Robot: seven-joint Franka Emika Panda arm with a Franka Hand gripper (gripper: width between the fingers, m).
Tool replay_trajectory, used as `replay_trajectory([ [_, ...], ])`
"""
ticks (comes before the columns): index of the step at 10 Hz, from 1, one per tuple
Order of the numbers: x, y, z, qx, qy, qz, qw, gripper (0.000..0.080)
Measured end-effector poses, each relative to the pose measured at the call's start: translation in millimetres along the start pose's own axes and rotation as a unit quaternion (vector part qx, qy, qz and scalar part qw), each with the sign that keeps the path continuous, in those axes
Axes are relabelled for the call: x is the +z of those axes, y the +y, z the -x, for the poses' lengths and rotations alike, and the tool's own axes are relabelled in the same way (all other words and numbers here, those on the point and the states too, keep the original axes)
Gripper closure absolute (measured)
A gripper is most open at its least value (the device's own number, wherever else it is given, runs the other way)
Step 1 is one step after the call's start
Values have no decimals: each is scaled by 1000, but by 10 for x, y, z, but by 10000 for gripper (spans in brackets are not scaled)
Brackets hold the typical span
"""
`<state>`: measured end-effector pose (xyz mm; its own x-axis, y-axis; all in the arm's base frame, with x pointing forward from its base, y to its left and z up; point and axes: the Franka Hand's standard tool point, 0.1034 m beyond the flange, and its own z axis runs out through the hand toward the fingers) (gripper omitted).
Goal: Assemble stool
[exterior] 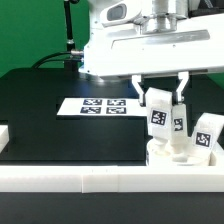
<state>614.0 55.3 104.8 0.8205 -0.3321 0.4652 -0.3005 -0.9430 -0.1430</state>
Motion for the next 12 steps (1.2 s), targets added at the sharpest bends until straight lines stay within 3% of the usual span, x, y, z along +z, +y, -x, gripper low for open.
replay_trajectory([
  [7, 155, 15, 166, -4, -5, 7, 1000, 474],
  [11, 166, -1, 151, -7, 17, 4, 1000, 474],
  [12, 167, -1, 151, -7, 17, 4, 1000, 417],
])
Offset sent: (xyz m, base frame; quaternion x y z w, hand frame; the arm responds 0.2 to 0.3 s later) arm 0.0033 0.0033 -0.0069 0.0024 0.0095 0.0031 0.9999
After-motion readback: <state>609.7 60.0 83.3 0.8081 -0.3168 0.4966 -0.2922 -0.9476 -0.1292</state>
